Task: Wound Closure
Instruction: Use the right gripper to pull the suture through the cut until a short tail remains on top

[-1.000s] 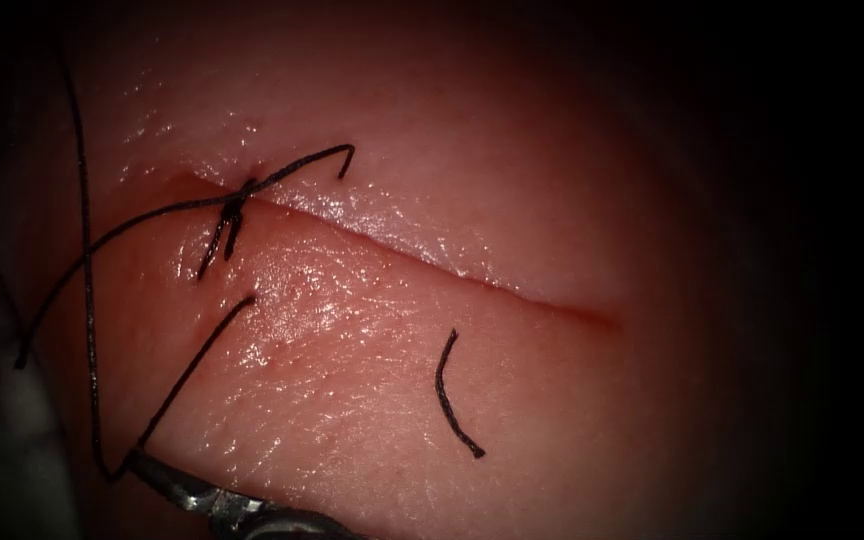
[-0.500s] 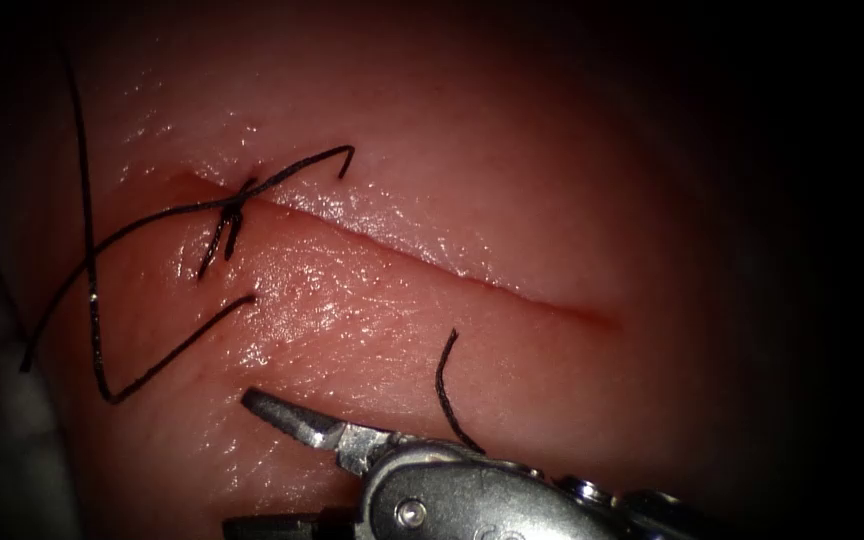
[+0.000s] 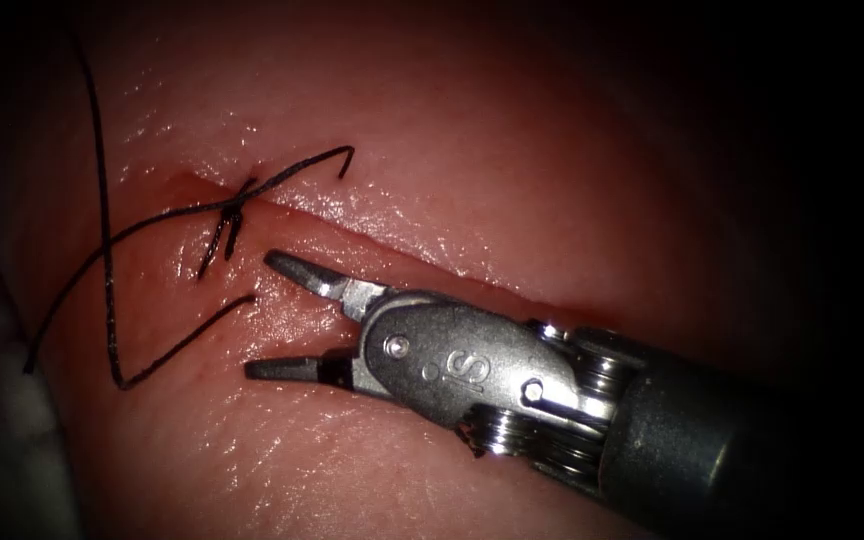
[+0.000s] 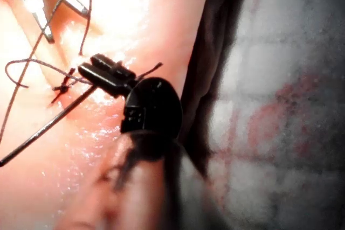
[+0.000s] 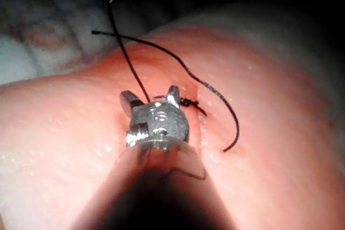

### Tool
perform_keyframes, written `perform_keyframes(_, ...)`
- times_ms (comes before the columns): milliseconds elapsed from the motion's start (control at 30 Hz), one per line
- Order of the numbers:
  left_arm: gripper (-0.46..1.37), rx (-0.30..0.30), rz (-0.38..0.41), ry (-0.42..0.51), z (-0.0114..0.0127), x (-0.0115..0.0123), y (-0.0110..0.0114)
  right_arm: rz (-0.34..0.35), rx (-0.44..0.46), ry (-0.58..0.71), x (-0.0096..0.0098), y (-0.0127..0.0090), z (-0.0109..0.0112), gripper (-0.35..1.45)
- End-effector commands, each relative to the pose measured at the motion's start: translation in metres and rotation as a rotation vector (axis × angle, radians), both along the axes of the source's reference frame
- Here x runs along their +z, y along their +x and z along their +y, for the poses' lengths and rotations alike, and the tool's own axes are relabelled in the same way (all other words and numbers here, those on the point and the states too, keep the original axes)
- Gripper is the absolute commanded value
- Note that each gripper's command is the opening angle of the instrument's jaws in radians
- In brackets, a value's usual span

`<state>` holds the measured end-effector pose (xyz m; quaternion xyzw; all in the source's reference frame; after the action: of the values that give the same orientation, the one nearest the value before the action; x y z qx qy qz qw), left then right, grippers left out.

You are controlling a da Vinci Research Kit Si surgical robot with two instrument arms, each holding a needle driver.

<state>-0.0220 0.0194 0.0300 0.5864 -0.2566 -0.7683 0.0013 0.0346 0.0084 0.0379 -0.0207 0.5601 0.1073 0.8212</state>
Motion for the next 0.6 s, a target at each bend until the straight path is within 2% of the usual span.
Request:
perform_keyframes(33,-0.35,0.009,0.003,0.003,0.0,0.0,0.0,0.001,-0.007,-0.005,0.0004,0.0003,0.0,1.08)
perform_keyframes(133,-0.35,0.009,0.003,0.003,-0.0001,-0.0001,0.0,-0.006,-0.004,-0.015,0.0018,0.0012,0.0,1.08)
perform_keyframes(233,-0.35,0.008,0.003,0.003,-0.0001,-0.0001,-0.0001,-0.016,0.002,-0.02,0.0029,0.0017,-0.0002,0.94)
perform_keyframes(300,-0.35,0.008,0.003,0.003,-0.0002,-0.0001,-0.0001,-0.007,-0.011,0.004,0.0034,0.0018,-0.0005,0.35)
perform_keyframes(333,-0.35,0.008,0.003,0.003,-0.0002,-0.0001,-0.0001,-0.004,-0.037,0.023,0.0036,0.0017,-0.0006,-0.31)
perform_keyframes(467,-0.35,0.008,0.004,0.003,-0.0002,-0.0001,-0.0001,-0.004,-0.045,0.052,0.0036,0.0012,-0.0005,-0.35)
perform_keyframes(600,-0.35,0.008,0.004,0.002,-0.0002,-0.0001,-0.0001,0.009,-0.04,0.051,0.0027,0.0004,-0.0006,-0.35)
